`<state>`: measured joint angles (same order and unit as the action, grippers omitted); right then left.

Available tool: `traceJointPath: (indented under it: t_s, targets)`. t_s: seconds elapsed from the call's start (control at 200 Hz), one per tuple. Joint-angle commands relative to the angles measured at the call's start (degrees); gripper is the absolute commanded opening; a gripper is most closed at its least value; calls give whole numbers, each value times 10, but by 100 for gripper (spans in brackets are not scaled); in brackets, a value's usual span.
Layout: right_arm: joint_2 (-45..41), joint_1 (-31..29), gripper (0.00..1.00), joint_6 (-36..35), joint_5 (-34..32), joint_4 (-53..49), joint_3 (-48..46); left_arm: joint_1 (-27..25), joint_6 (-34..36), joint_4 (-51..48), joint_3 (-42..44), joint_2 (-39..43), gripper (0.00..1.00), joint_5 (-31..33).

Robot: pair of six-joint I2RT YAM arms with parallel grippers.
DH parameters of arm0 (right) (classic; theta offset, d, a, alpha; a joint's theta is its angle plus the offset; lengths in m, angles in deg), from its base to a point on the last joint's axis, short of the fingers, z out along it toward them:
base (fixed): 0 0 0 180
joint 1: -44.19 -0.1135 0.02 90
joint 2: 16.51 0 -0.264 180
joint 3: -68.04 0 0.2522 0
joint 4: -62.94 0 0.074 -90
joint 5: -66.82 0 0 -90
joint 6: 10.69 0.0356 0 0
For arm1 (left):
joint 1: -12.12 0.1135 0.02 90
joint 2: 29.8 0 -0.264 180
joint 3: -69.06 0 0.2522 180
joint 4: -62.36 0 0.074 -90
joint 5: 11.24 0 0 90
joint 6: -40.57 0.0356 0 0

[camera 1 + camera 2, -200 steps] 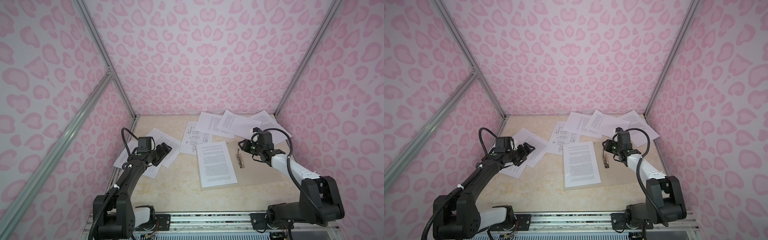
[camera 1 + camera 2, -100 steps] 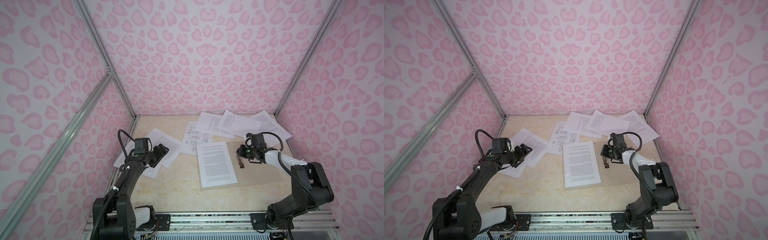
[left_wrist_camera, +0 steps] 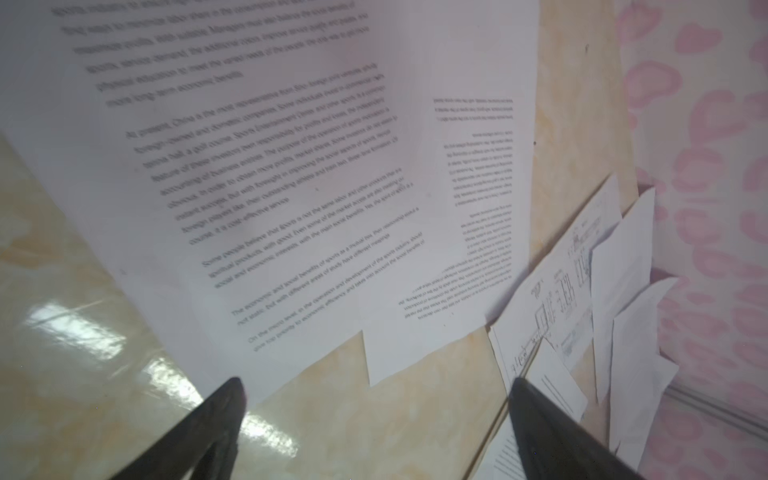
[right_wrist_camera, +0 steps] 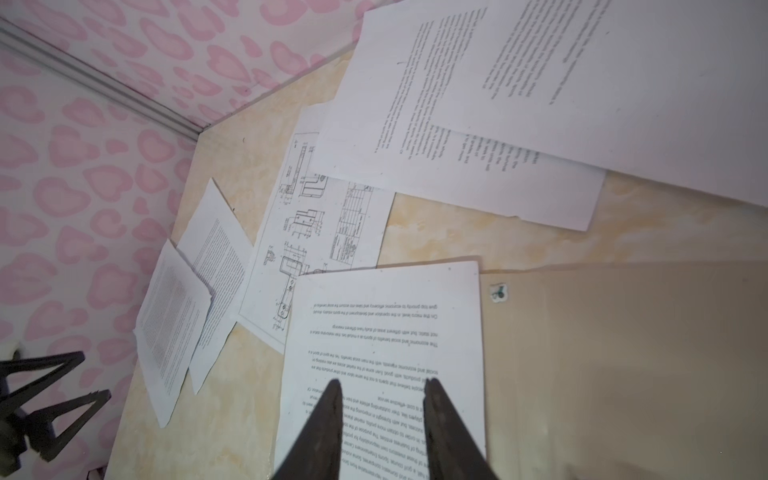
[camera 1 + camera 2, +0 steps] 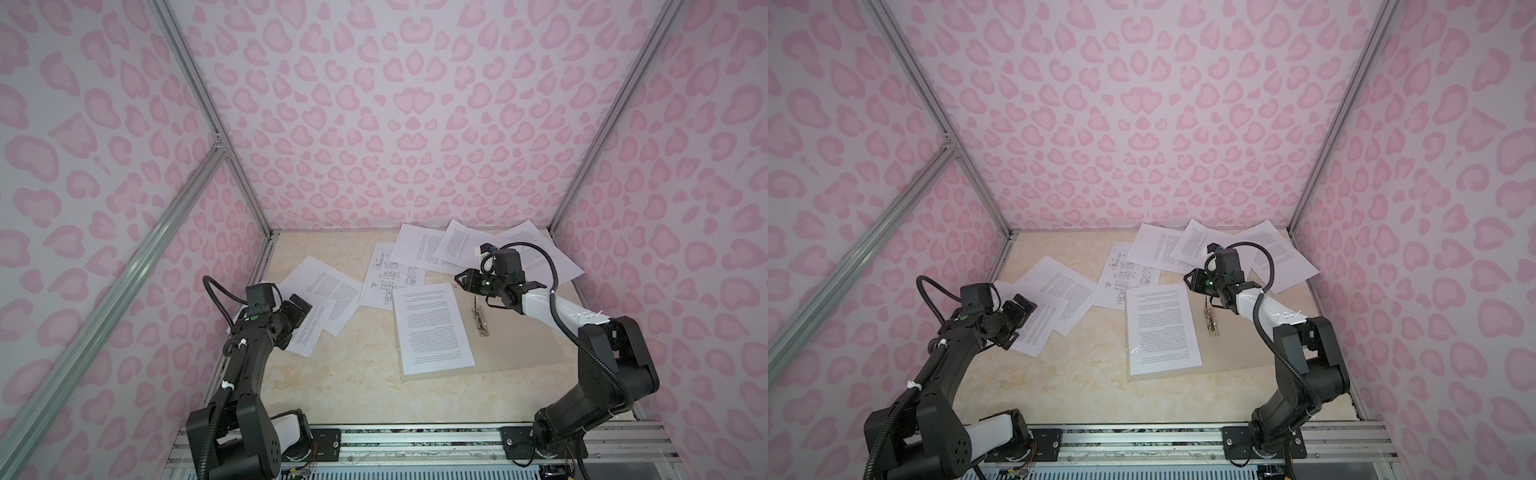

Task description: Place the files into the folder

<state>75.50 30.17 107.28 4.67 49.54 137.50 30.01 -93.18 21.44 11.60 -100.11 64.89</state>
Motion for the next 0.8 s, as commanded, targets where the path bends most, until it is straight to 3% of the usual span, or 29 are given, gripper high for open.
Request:
traceJointPath:
  t_s: [0.0,0.125,0.265,0.585,0.795]
  targets:
    - [-4,-11,41,-12,13,-5,-16,55,-16,26,5,-29,100,28]
    - [-10,-18,43,-13,28,-6,-33,108,-15,68,-1,-73,100,40]
    - [-30,-22,44,-5,36,2,-57,157,-24,117,12,-118,100,-23]
    - [-23,-25,52,8,46,18,-58,156,-29,163,58,-151,100,-73]
    - [-12,-18,57,37,84,68,-57,132,-71,271,75,-183,99,-134]
